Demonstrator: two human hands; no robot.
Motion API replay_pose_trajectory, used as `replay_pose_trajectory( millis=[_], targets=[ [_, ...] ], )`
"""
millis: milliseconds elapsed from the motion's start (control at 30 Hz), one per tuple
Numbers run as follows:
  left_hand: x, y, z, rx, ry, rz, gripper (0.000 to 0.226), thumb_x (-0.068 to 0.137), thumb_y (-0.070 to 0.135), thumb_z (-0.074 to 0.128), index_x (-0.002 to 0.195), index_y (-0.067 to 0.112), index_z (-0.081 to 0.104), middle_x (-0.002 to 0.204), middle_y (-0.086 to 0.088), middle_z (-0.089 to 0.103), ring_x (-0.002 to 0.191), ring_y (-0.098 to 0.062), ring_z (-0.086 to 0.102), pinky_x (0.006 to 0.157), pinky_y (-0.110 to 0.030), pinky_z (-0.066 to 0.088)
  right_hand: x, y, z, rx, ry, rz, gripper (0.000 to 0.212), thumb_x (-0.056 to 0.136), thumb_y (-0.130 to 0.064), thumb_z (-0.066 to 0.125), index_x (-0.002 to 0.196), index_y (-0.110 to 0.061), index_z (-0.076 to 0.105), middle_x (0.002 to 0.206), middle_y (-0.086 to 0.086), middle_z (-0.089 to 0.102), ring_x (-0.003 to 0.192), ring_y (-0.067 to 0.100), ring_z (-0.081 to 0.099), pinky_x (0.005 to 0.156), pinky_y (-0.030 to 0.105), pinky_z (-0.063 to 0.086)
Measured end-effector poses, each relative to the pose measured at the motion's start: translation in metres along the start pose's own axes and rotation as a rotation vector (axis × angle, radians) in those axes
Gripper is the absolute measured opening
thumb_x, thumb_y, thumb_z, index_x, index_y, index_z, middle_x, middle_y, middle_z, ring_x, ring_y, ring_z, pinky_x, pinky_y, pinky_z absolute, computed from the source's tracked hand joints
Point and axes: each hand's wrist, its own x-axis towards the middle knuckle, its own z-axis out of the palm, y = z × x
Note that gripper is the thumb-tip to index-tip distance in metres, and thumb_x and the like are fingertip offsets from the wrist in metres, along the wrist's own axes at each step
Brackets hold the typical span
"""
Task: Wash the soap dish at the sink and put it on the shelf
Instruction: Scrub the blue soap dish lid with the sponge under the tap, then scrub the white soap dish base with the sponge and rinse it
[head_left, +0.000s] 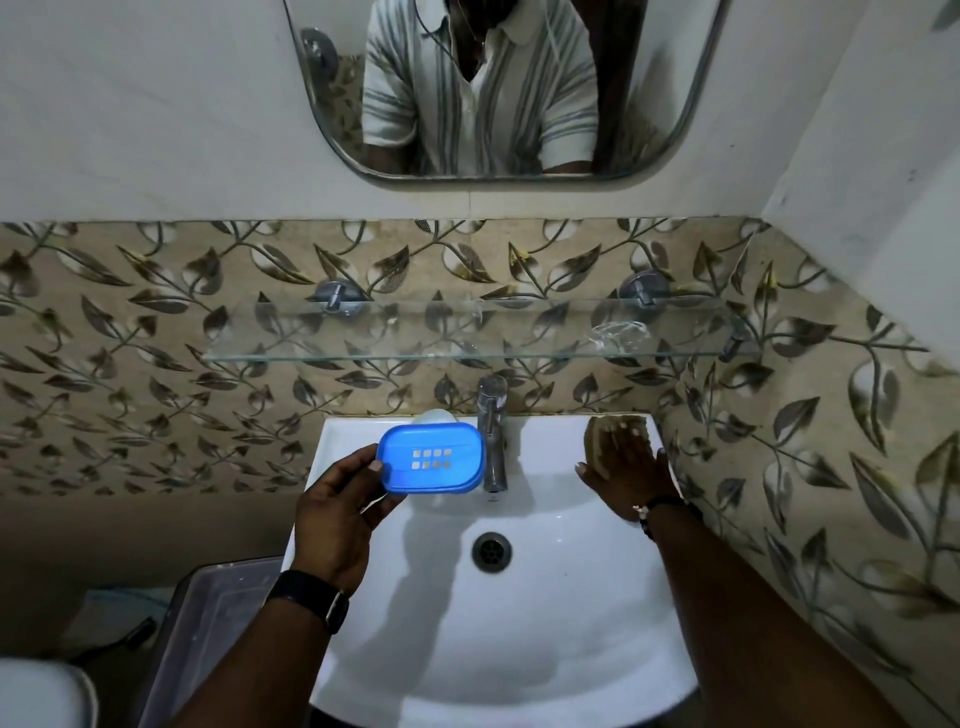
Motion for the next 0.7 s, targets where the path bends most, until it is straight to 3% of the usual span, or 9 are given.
replay_pose_trajectory(
  millis=[67, 167, 233, 300, 367, 433, 533, 700],
  targets=[
    [-0.001, 0.0, 0.001, -0.009, 0.002, -0.001, 0.02, 0.089, 0.0, 0.066, 0.105, 0.008, 0.075, 0.099, -0.011, 0.078, 0.087, -0.024, 0.075, 0.07, -0.033, 0.062, -0.007, -0.002, -0.003, -0.001, 0.154, -0.031, 0.079, 0.098, -0.062, 0.034, 0.158, -0.024, -0.001, 0.167, 0.001, -0.005, 0.153, 0.024, -0.007, 0.121, 0.055, 0.002],
    [-0.005, 0.001, 0.005, -0.016, -0.002, 0.005, 0.021, 0.09, -0.001, 0.064, 0.107, 0.006, 0.073, 0.097, -0.01, 0.078, 0.086, -0.023, 0.075, 0.069, -0.033, 0.062, -0.026, -0.013, -0.013, 0.059, 0.496, -0.105, 0.07, 0.098, -0.055, 0.031, 0.152, -0.011, 0.032, 0.159, 0.011, 0.032, 0.149, 0.027, 0.025, 0.12, 0.05, 0.018],
    [-0.007, 0.002, 0.009, -0.026, 0.004, 0.002, 0.021, 0.091, -0.002, 0.063, 0.109, 0.004, 0.072, 0.098, -0.009, 0.078, 0.087, -0.024, 0.074, 0.069, -0.033, 0.062, -0.04, -0.029, -0.021, 0.184, 0.709, -0.168, 0.065, 0.097, -0.054, 0.031, 0.135, -0.006, 0.053, 0.136, 0.014, 0.057, 0.129, 0.034, 0.05, 0.106, 0.047, 0.038],
    [-0.011, 0.003, 0.013, -0.036, 0.009, -0.002, 0.019, 0.092, -0.002, 0.063, 0.106, 0.006, 0.072, 0.098, -0.01, 0.077, 0.088, -0.025, 0.073, 0.068, -0.032, 0.062, -0.056, -0.052, -0.03, 0.333, 0.845, -0.193, 0.054, 0.097, -0.056, 0.039, 0.114, -0.011, 0.062, 0.108, 0.007, 0.065, 0.105, 0.026, 0.057, 0.09, 0.037, 0.045],
    [-0.014, 0.005, 0.018, -0.044, 0.012, 0.003, 0.018, 0.092, -0.003, 0.062, 0.103, 0.007, 0.073, 0.101, -0.012, 0.074, 0.089, -0.025, 0.071, 0.068, -0.032, 0.062, -0.072, -0.08, -0.04, 0.611, 0.855, -0.225, 0.045, 0.095, -0.053, 0.049, 0.113, -0.015, 0.065, 0.093, 0.0, 0.064, 0.089, 0.012, 0.055, 0.084, 0.021, 0.045],
    [-0.018, 0.007, 0.021, -0.048, 0.012, 0.009, 0.018, 0.093, -0.004, 0.062, 0.104, 0.006, 0.071, 0.104, -0.015, 0.072, 0.09, -0.028, 0.069, 0.068, -0.032, 0.062, -0.088, -0.108, -0.048, 0.848, 0.769, -0.277, 0.045, 0.093, -0.05, 0.054, 0.12, -0.016, 0.066, 0.085, -0.005, 0.065, 0.079, 0.009, 0.057, 0.075, 0.021, 0.049],
    [-0.022, 0.011, 0.023, -0.049, 0.009, 0.019, 0.02, 0.093, -0.004, 0.061, 0.11, 0.002, 0.068, 0.107, -0.018, 0.07, 0.092, -0.03, 0.068, 0.069, -0.032, 0.063, -0.105, -0.141, -0.052, 0.904, 0.658, -0.4, 0.051, 0.092, -0.056, 0.053, 0.128, -0.022, 0.064, 0.071, -0.014, 0.062, 0.068, 0.003, 0.059, 0.065, 0.022, 0.048],
    [-0.027, 0.02, 0.016, -0.051, 0.023, 0.04, 0.021, 0.093, -0.004, 0.061, 0.113, 0.001, 0.067, 0.11, -0.02, 0.07, 0.096, -0.033, 0.068, 0.073, -0.033, 0.063, -0.113, -0.173, -0.05, 0.928, 0.555, -0.378, 0.041, 0.095, -0.041, 0.058, 0.131, -0.023, 0.062, 0.065, -0.01, 0.059, 0.065, 0.01, 0.06, 0.066, 0.044, 0.058]
  ],
)
